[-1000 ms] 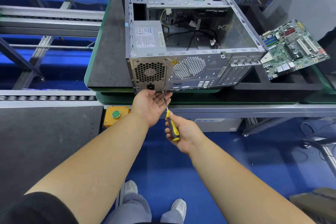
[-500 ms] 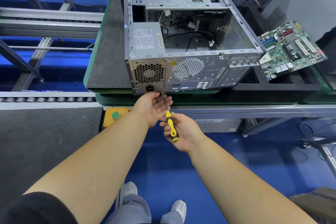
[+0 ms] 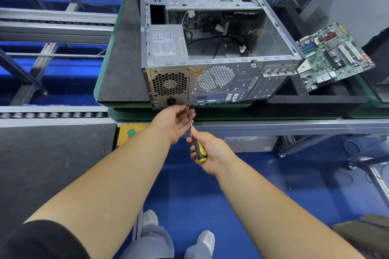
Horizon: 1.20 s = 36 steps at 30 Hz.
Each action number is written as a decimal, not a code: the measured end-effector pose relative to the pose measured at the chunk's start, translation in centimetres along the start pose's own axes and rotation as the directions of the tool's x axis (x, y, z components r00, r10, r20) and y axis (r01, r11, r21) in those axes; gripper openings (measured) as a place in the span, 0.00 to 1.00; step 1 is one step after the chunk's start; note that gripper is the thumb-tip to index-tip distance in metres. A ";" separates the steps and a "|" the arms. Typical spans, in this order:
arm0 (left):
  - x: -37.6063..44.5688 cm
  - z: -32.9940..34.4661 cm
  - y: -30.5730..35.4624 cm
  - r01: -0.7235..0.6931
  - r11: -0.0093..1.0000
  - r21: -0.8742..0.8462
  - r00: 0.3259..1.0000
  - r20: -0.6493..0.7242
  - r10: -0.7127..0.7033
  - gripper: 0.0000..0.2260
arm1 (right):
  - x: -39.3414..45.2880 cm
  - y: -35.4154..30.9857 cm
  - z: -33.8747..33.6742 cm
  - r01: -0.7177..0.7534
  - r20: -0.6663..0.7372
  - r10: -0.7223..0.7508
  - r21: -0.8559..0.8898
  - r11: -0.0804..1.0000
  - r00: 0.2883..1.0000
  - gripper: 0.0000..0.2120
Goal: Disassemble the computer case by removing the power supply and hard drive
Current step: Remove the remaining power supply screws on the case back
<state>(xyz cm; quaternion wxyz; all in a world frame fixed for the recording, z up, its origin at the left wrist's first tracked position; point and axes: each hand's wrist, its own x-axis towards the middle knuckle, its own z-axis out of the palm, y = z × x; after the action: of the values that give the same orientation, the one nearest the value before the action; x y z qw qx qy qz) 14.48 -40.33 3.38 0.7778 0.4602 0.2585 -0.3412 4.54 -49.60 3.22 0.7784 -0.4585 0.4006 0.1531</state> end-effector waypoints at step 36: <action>0.0 -0.1 0.2 0.014 0.999 -0.046 1.000 -0.012 -0.014 0.10 | -0.6 -0.1 0.2 -0.053 0.086 0.041 0.137 0.989 0.995 0.15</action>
<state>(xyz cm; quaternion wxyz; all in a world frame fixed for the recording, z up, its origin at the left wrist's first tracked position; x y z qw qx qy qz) 14.59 -40.17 3.42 0.7842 0.4424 0.2743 -0.3377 4.30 -49.38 3.75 0.8207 -0.3867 0.3882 0.1619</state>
